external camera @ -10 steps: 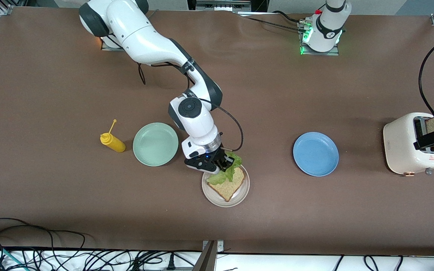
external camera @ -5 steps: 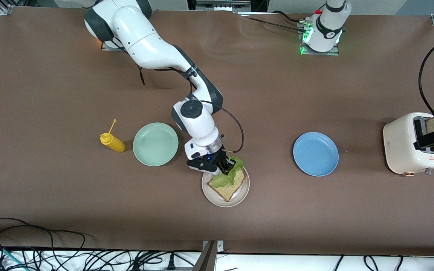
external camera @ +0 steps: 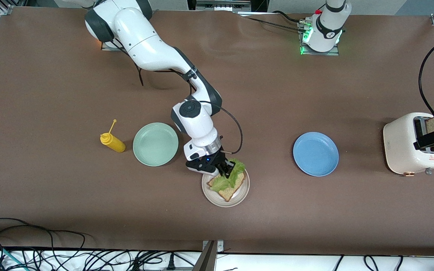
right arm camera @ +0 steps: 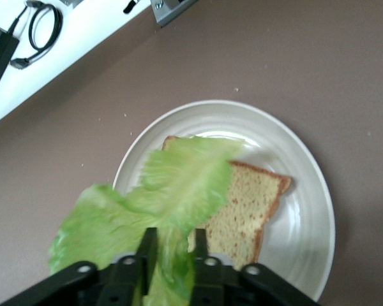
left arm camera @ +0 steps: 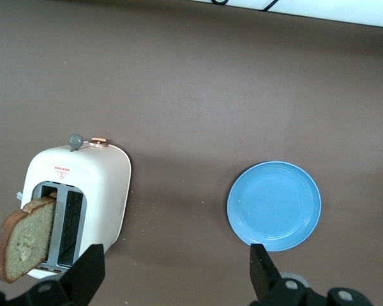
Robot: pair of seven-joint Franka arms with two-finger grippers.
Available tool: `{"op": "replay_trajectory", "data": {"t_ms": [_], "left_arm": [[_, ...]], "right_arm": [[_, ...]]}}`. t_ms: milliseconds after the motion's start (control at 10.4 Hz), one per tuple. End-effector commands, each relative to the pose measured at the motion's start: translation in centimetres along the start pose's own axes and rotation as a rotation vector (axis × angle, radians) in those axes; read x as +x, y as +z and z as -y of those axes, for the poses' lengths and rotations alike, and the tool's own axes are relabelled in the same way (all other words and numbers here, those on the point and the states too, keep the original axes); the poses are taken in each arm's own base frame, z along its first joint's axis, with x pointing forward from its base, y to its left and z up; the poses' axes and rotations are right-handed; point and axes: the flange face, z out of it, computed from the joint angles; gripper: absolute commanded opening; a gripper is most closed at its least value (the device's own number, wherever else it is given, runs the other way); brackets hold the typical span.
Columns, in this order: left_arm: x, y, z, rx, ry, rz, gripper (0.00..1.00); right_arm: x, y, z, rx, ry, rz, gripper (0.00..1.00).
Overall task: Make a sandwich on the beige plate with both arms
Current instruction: 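Lower the lettuce onto the bread and open the right gripper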
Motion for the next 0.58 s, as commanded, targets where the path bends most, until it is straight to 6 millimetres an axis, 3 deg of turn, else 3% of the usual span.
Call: {"op": "replay_trajectory", "data": {"t_ms": [0, 480], "left_arm": [[-0.35, -0.01, 0.10, -0.001, 0.022, 0.008, 1.00], [-0.42, -0.21, -0.06, -0.002, 0.017, 0.005, 1.00]], "right_arm": [[-0.21, 0.28, 0.17, 0.018, 0.000, -0.017, 1.00], [-0.42, 0.37, -0.68, -0.010, -0.013, -0.004, 1.00]]}}
